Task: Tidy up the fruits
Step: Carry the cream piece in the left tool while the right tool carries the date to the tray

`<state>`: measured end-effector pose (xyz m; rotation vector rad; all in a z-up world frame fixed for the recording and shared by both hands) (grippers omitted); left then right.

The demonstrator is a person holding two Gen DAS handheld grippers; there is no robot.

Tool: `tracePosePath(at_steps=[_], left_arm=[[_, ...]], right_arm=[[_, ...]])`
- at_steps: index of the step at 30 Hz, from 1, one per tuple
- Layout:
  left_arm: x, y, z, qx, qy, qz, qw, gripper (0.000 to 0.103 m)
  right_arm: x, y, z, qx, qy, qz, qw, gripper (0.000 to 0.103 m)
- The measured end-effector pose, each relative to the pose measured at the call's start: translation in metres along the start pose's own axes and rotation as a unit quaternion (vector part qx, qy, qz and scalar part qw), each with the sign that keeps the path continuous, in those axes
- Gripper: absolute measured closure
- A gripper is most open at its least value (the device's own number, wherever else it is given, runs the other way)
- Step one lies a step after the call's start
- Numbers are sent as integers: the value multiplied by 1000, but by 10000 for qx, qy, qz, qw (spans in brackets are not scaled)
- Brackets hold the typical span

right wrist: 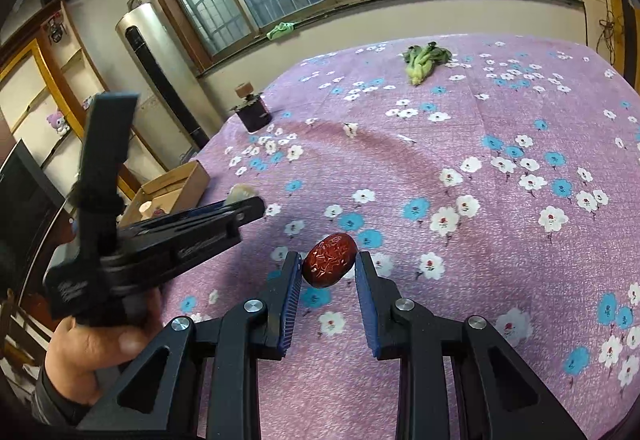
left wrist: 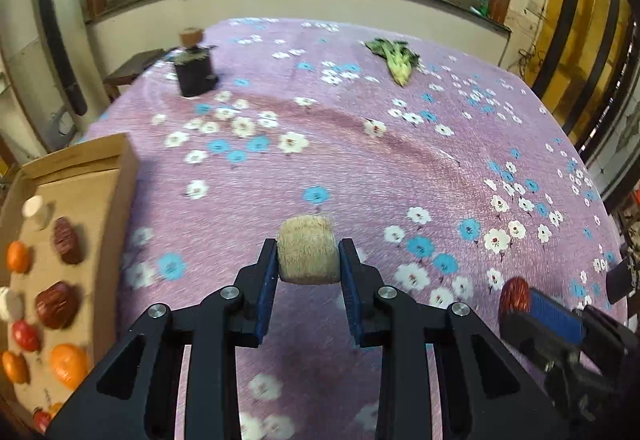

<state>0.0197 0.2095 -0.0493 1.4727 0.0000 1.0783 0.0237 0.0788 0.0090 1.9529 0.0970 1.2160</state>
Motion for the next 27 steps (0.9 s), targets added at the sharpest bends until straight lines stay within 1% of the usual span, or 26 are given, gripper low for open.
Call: tracePosePath(at_steps=[8, 12, 17, 27], left_arm=[[-2, 29, -38, 107, 257, 257, 9993, 76], [-3, 35, -51, 167, 338, 322, 9988, 76], [-5, 42, -66, 237, 434, 410, 9979, 76], [-9, 50, -96, 339, 613, 460, 9965, 76]], right_arm=[[7, 2, -30, 172, 191, 90, 9996, 75], [7, 1, -46, 276, 254, 117, 9992, 75], [5, -4, -68, 405, 389, 53, 9984, 75], [1, -14, -96, 577, 603, -83, 9965, 75]])
Point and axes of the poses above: each gripper's, at about its wrist camera, not at the fingertips, and y roughly against the way its jaws point, z to its right, x to its top, the point moved 9 cm from there along -y, roughly the way its jaws point, and after that the axes turned 14 degrees about y, right-handed, at the moved point
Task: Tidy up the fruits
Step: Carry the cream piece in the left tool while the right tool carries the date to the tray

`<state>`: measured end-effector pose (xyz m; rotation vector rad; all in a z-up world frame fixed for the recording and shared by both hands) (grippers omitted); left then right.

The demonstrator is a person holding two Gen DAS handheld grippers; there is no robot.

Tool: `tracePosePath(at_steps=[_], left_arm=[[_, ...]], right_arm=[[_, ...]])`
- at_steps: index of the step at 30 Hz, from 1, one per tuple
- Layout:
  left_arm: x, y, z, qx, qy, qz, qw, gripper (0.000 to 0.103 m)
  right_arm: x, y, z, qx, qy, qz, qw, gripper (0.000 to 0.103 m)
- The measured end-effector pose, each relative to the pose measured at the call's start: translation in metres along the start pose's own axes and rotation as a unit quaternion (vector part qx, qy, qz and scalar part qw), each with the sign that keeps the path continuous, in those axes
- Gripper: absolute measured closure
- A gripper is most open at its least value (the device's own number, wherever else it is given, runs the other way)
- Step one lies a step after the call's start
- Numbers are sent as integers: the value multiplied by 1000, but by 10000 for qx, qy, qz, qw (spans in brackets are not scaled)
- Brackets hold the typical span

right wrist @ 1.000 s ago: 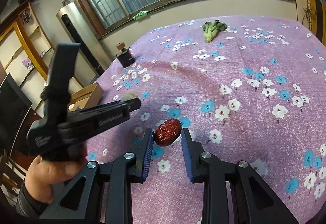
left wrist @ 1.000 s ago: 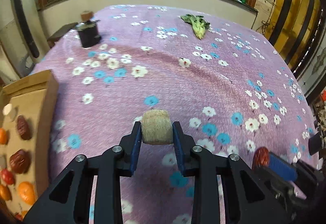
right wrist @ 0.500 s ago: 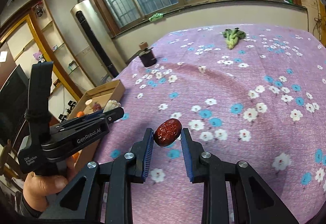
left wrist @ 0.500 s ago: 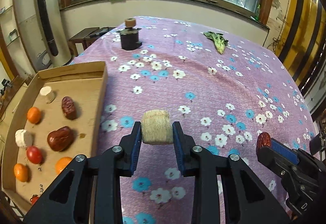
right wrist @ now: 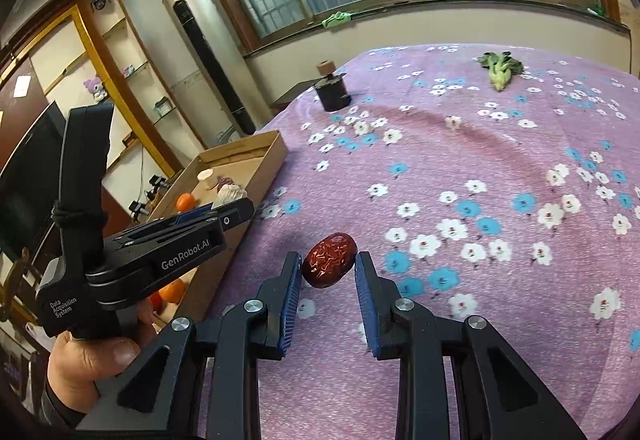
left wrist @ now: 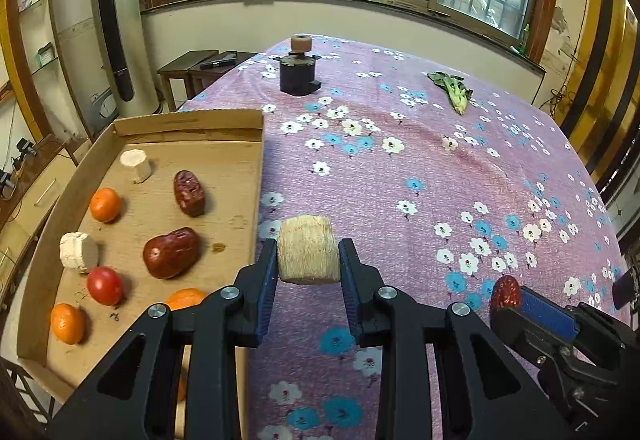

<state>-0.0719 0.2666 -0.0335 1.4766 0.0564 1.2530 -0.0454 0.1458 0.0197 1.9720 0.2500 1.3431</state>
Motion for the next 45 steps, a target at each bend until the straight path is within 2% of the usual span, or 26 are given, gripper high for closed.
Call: tracePosePath(at_steps=[30, 45], left_arm=[[9, 11, -57, 114, 412, 124, 9990, 76], [13, 12, -95, 142, 716, 88, 9973, 76]], right_arm=[[8, -38, -59, 355, 461, -282, 9979, 75], [26, -68, -84, 509, 730, -370, 9953, 75]])
Point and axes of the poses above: each gripper's, at about its wrist camera, not at the fingertips, and y roughly against the way its jaws point, z to its right, x to its top, the point moved 9 cm from there along -y, roughly the way its jaws point, and after that the axes turned 14 degrees about y, right-handed, at the moved point
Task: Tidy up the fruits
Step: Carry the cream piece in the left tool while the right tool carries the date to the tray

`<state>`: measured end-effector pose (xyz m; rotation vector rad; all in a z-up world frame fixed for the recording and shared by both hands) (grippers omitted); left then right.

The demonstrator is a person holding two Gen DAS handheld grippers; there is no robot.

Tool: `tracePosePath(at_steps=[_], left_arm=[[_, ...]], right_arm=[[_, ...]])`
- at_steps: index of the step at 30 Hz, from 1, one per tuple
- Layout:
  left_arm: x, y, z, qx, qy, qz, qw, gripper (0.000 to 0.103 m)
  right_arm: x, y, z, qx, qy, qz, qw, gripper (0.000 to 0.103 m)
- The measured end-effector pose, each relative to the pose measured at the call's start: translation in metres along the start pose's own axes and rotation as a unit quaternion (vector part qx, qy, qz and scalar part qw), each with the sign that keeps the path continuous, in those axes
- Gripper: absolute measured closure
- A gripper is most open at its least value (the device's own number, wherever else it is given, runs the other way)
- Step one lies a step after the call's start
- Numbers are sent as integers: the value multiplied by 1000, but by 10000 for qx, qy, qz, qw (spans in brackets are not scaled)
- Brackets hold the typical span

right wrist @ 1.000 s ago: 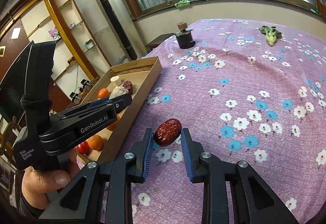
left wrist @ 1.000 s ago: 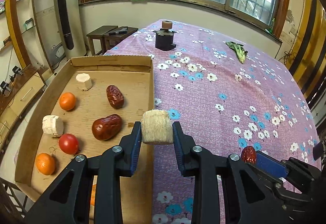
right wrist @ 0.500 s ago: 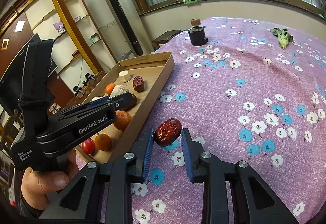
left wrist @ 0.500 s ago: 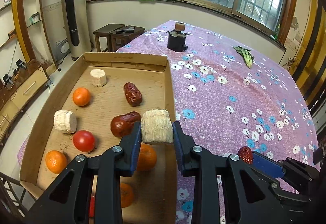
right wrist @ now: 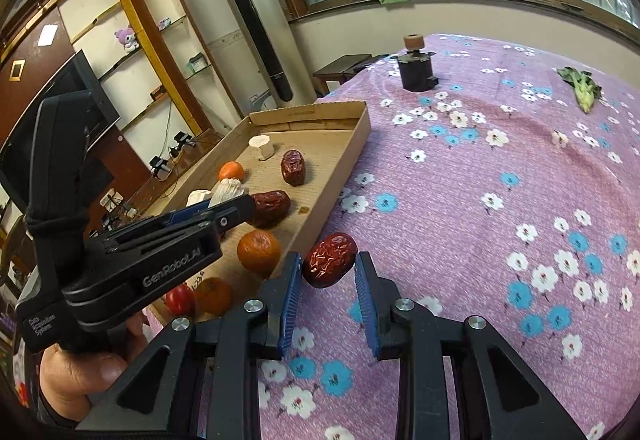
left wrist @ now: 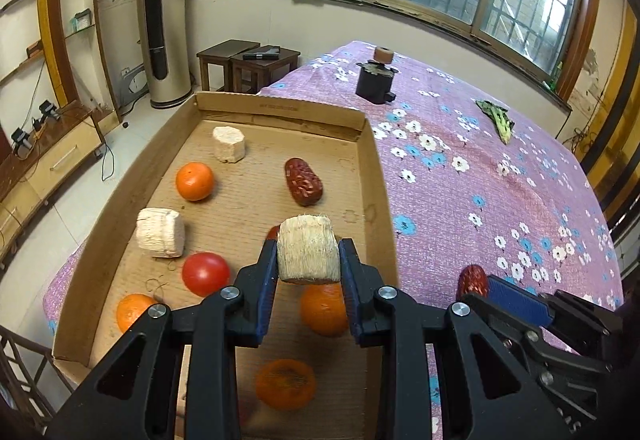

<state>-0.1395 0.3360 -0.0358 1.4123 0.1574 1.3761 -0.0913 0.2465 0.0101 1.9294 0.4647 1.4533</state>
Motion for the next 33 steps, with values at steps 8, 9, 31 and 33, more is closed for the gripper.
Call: tracePosePath(at_steps=[8, 9, 31, 33], left_arm=[[19, 0, -40, 100, 424, -6, 9991, 76], [21, -1, -44, 128, 459, -7, 9989, 76], [41, -60, -35, 181, 340, -847, 9957, 76], [41, -63, -33, 202, 327, -913, 9951, 76]], right_arm=[[32, -26, -3, 113, 107, 23, 9999, 75], [37, -30, -5, 148, 137, 13, 9998, 75], [99, -134, 10, -66, 480, -369, 9981, 75], [98, -137, 10, -61, 491, -398, 9980, 75]])
Point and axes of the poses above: each gripper's, at about its wrist camera, not at the fingertips, and y roughly against the way its jaws point, z to its right, x to its top, the point moved 9 cm from there along -y, roughly the way its jaws point, and after that the axes turned 14 degrees about y, right-handed, at the moved point
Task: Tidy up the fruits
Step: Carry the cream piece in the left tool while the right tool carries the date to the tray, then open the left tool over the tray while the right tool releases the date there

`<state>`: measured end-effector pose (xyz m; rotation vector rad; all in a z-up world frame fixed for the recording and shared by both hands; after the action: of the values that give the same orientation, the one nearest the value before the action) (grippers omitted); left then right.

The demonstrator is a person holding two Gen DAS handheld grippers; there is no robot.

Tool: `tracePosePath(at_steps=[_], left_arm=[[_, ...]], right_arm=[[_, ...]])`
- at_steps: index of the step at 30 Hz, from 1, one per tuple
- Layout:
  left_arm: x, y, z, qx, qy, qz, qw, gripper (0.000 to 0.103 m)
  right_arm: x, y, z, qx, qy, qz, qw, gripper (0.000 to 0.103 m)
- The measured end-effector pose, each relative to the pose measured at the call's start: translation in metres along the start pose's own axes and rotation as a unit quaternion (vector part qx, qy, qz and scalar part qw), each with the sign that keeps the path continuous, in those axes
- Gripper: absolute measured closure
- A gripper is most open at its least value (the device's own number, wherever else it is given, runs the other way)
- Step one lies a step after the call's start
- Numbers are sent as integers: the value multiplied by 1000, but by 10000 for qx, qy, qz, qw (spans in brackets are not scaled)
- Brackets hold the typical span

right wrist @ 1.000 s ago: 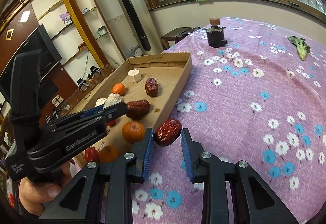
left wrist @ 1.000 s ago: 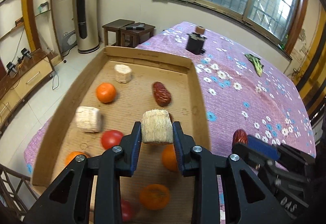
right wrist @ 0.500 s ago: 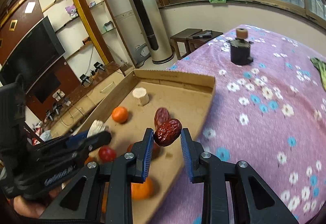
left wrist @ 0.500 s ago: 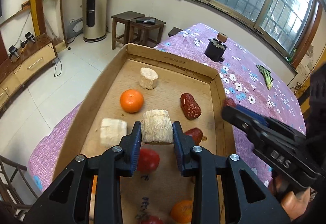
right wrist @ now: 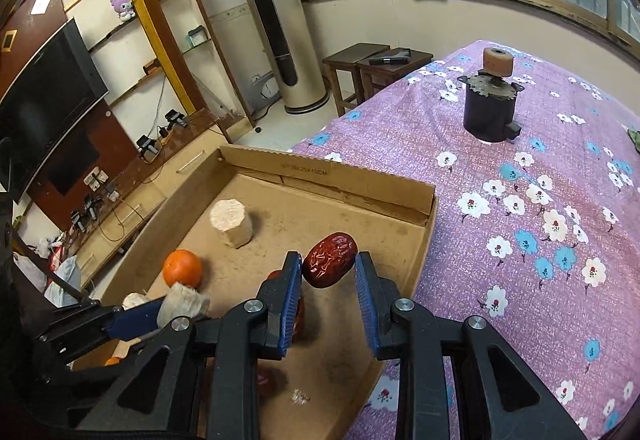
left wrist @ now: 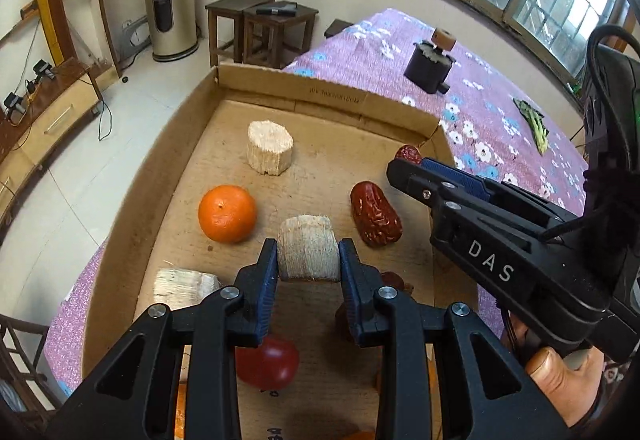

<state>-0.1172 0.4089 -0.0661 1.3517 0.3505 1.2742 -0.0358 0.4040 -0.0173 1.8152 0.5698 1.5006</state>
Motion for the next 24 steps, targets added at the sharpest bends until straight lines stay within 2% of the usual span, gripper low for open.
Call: tracePosePath(at_steps=[11, 12, 14, 16, 24], left_arm=[[-7, -13, -1, 242, -131, -360, 9990, 75], [-7, -12, -1, 258, -144, -361, 9989, 74], [-7, -12, -1, 365, -164, -332, 9987, 65], [-8, -10, -2, 402, -167, -291, 9986, 56], [-22, 11, -11, 519, -369, -26, 9980, 54]], right_arm=[[-1, -11, -2, 18, 94, -122, 9999, 74], [0, -11, -3, 25, 114, -125, 9999, 74], [-1, -10, -3, 49, 113, -123, 9998, 71], [0, -6, -3, 55, 94, -76, 9999, 58], [-7, 20, -4, 188, 148, 64, 9997, 57]])
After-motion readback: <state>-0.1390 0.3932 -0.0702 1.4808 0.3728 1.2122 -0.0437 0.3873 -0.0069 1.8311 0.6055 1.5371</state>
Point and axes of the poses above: each gripper's, at about its wrist camera, not at the fingertips, and y roughly against the way its jaws point, z to its right, x to its top, the point moved 9 cm from there along -y, roughly the way its jaws point, and after that the axes turned 14 degrees about y, right-handed, at the moved point
